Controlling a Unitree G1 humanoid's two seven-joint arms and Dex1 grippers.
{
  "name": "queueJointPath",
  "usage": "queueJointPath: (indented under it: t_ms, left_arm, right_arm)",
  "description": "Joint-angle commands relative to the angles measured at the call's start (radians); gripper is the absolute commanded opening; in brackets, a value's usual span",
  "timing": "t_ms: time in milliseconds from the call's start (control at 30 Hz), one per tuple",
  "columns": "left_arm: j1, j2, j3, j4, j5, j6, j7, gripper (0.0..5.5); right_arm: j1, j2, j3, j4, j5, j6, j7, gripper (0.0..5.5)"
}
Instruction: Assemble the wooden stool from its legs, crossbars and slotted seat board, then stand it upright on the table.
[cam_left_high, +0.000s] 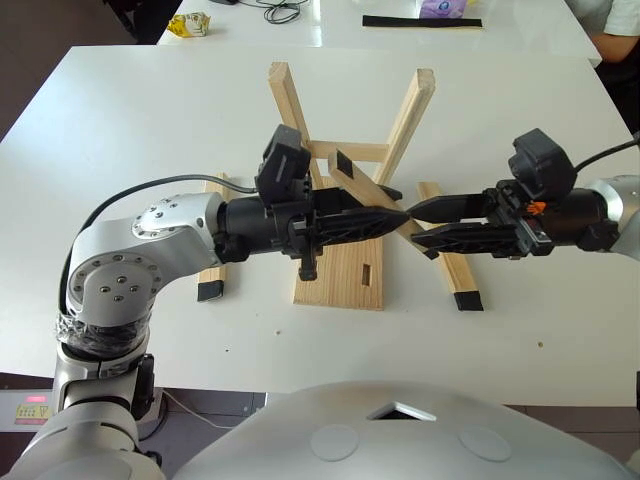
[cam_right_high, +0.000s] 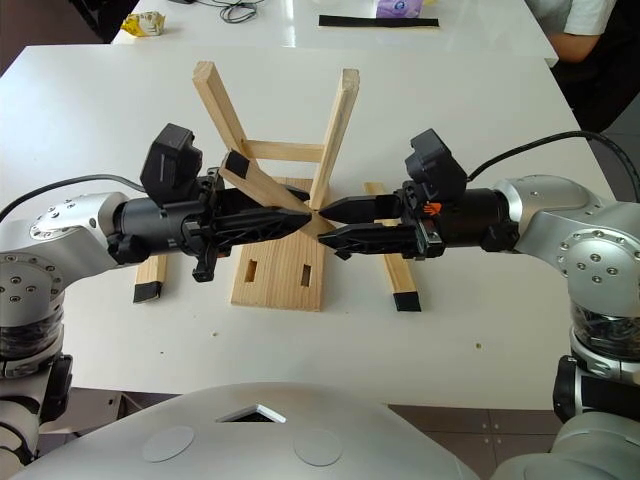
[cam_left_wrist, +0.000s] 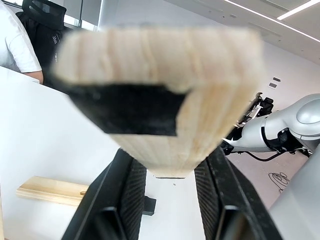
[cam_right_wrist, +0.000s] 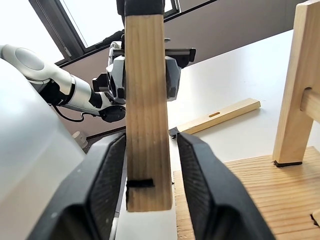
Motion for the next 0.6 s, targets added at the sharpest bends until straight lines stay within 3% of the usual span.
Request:
queueJointPath:
  t_ms: [33,200,333,467,600]
  left_arm:
    - [-0.004,0.007,0.000,-0.010,-0.007,0.004,0.000,1.30]
    - [-0.006,0.079,0.040,0.004,0.074,0.005,-0.056,1.30]
    - [0.051,0.233,0.126,-0.016,0.150,0.000,-0.254,1.30]
    - [0.115,0.336,0.182,0.014,0.337,-0.102,-0.414,1.30]
    - [0.220,0.332,0.236,0.127,0.644,-0.370,-0.474,1.30]
  right_arm:
    - [0.001,-0.012,0.005,0.001,-0.033,-0.011,-0.003,2.56]
    - [0.034,-0.022,0.021,0.042,-0.127,-0.038,0.005,3.36]
    - [0.112,-0.017,-0.007,0.035,-0.182,-0.072,-0.006,3.95]
    - [0.220,0.000,-0.055,-0.018,-0.198,-0.102,-0.047,3.95]
    - [0.311,0.030,-0.110,-0.070,-0.197,-0.131,-0.105,3.95]
